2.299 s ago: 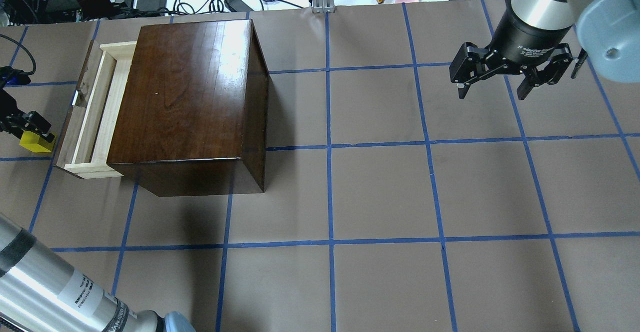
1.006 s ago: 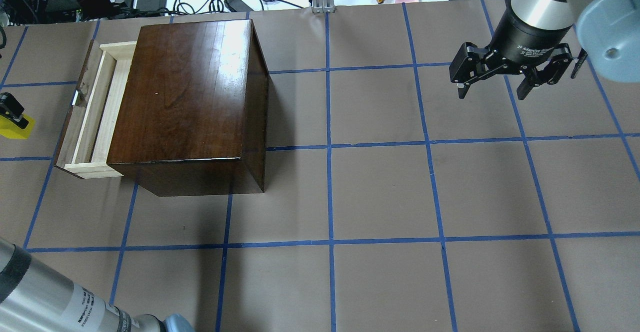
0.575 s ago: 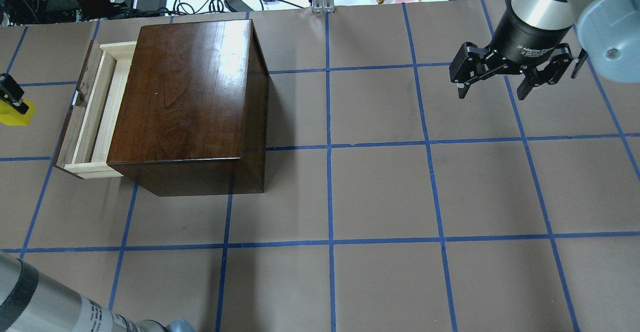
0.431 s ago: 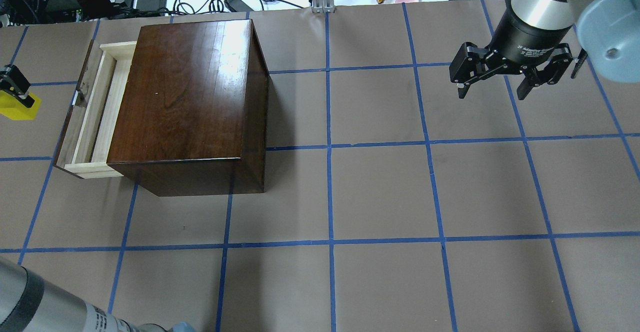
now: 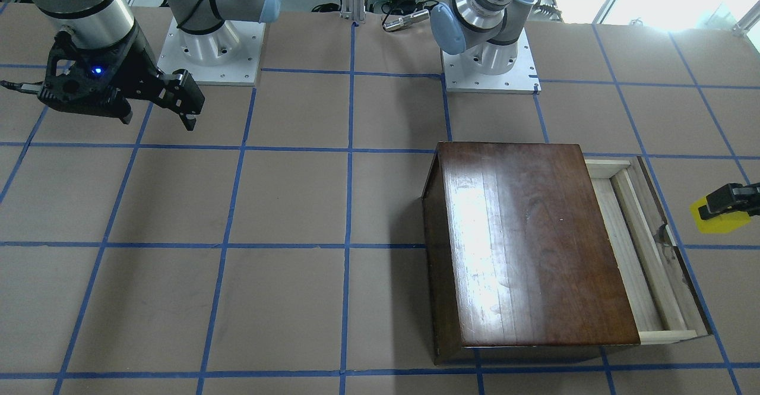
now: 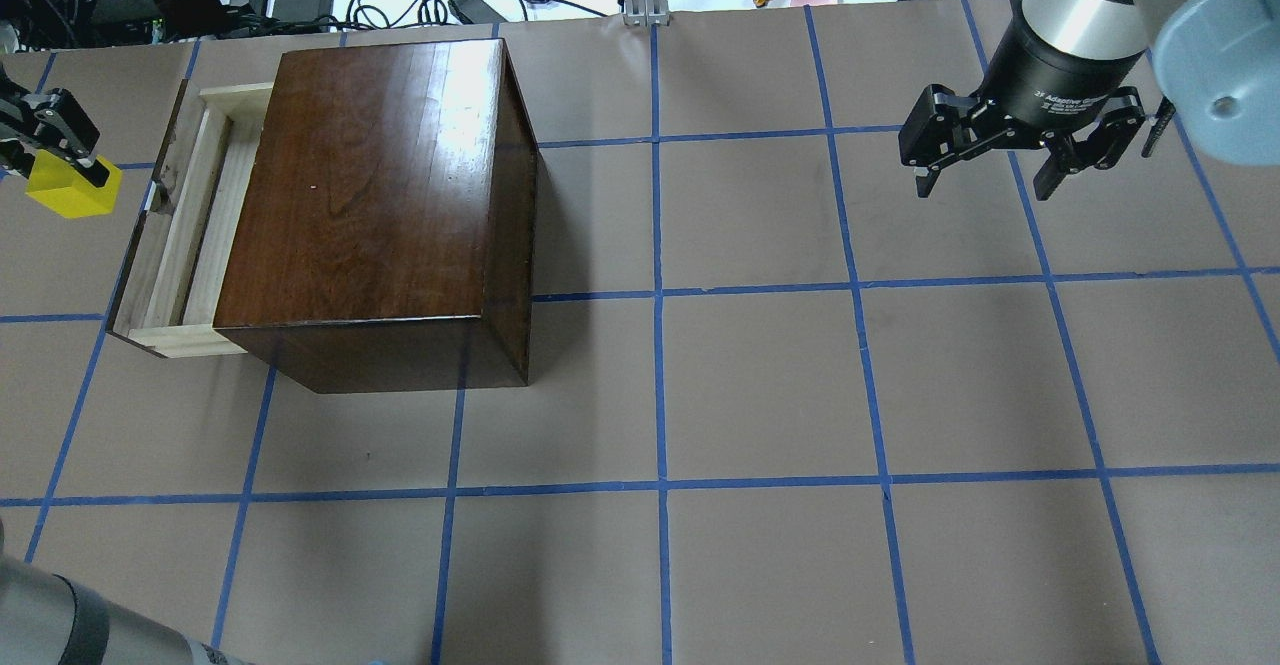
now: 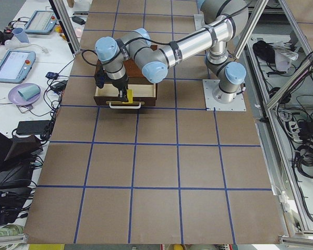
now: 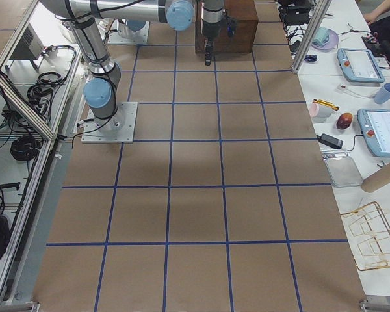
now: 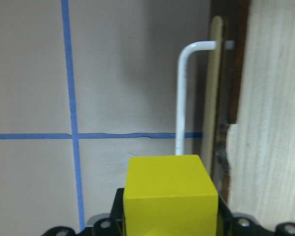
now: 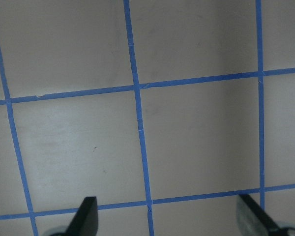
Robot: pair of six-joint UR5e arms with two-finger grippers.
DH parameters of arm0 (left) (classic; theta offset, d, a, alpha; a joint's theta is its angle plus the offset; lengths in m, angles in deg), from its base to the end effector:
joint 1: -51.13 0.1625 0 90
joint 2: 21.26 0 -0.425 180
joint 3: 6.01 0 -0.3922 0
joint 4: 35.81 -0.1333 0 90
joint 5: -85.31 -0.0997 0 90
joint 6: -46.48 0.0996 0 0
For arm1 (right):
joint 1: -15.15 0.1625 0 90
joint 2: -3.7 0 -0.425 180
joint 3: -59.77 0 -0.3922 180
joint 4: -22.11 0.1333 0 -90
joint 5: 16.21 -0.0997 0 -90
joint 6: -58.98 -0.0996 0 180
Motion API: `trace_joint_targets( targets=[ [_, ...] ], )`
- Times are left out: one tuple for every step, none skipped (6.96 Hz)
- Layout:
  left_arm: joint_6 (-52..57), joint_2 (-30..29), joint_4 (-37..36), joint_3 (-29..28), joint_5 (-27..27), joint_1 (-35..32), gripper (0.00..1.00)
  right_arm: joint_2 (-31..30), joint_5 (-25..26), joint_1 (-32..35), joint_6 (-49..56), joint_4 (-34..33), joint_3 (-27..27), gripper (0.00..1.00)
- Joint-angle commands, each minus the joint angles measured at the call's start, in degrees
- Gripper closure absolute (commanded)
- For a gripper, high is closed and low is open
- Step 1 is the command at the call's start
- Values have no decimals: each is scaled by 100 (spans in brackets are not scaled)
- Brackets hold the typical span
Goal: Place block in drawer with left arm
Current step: 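Lift the yellow cube and carry it over the open drawer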
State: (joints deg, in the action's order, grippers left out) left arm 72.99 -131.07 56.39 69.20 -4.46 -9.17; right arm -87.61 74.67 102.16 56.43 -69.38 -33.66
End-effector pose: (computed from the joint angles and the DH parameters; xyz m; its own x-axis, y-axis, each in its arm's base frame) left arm 0.1916 -0.6058 0.4167 -0.9965 -0.0591 0.0597 -0.0522 0.9925 0.1107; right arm 0.1065 -0.4870 0.4722 -0.9952 0.0964 0.0158 0.0965 0.9953 0.0103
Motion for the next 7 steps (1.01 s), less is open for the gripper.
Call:
trace_joint_targets(
  targets=[
    [-654,127,0,221,48,-455,72,0,0,0,0,0,0,0],
    [-577,93,-27,327,57,-483,73,0,0,0,0,0,0,0],
    [-533,31,-53,389,66,-492,74,0,0,0,0,0,0,0],
    [-498,-56,-132,459,135,-518,74,0,0,0,0,0,0,0],
    [-428,-101,-324,608,179,-519,74,0,0,0,0,0,0,0],
    [-384,-110,-604,792,250,-536,74,0,0,0,0,0,0,0],
    [-296,-145,-877,959,250,-562,74,0,0,0,0,0,0,0]
  ],
)
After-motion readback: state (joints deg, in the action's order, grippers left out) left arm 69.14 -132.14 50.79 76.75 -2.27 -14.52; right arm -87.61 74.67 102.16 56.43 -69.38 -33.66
